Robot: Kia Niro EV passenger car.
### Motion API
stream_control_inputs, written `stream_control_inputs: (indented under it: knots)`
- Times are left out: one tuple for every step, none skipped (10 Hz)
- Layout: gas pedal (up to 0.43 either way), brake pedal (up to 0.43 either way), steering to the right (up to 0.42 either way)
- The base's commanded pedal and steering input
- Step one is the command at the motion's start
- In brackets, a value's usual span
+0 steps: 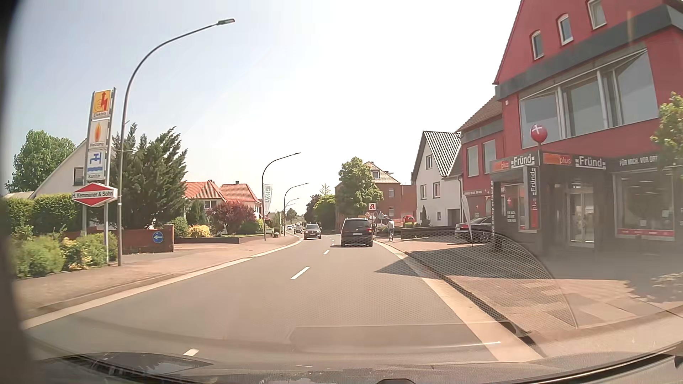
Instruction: Follow the waypoints while adhering to traffic rules and regulations
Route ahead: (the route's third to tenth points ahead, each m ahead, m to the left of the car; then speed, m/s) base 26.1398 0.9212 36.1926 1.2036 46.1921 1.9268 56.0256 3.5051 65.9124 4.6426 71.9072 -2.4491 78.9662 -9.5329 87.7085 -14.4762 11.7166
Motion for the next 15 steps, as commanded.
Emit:
stream_control_inputs:
  knots:
    - [0.039, 0.000, -0.002]
    - [0.039, 0.000, -0.002]
    - [0.047, 0.000, -0.002]
    - [0.039, 0.000, -0.002]
    - [0.000, 0.000, -0.002]
    - [0.000, 0.000, -0.002]
    - [0.000, 0.000, -0.002]
    - [0.000, 0.000, -0.003]
    - [0.000, 0.000, -0.003]
    - [0.000, 0.000, -0.004]
    - [0.000, 0.000, -0.005]
    - [0.000, 0.000, -0.005]
    - [0.000, 0.000, -0.005]
    - [0.000, 0.006, -0.005]
    - [0.000, 0.006, -0.006]
